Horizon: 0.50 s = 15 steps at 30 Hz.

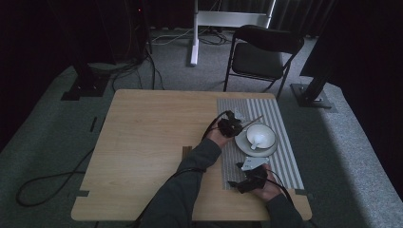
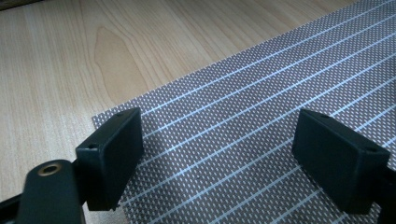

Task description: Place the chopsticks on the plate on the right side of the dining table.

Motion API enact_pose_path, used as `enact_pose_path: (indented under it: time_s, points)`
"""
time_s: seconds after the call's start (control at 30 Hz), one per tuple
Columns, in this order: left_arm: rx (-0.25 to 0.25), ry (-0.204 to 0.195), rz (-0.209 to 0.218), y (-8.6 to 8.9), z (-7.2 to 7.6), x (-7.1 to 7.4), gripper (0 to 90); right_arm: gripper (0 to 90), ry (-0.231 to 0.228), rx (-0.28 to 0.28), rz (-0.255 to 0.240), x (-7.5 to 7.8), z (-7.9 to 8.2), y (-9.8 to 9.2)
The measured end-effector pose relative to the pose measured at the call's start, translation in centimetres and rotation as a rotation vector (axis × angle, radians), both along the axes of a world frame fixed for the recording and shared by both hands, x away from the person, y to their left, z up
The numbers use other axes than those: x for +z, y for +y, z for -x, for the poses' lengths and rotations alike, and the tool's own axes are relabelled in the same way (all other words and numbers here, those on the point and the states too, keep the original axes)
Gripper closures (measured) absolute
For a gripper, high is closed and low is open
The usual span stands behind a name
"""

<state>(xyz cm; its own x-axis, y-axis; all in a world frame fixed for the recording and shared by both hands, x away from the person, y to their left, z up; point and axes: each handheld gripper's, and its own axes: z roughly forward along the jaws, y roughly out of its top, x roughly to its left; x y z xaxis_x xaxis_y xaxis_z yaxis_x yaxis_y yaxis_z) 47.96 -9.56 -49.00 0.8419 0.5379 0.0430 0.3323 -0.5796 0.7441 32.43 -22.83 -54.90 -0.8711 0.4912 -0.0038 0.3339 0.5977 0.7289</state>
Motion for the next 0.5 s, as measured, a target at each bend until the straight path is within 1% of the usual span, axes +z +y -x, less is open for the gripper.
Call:
enact_pose_path:
  time_s: [0.1,0.17,0.5]
  points:
    - [0.004,0.007,-0.003,-0.2,-0.2,-0.1,85.4,15.6,-0.001,0.000,0.001,0.0,0.0,0.0]
    - [0.011,0.016,0.011,-0.2,-0.3,-0.3,85.3,15.6,0.000,0.000,0.000,0.0,0.0,0.0]
    - [0.012,0.035,-0.003,-0.5,-0.5,-1.3,85.3,15.6,0.000,0.000,0.000,0.0,0.0,0.0]
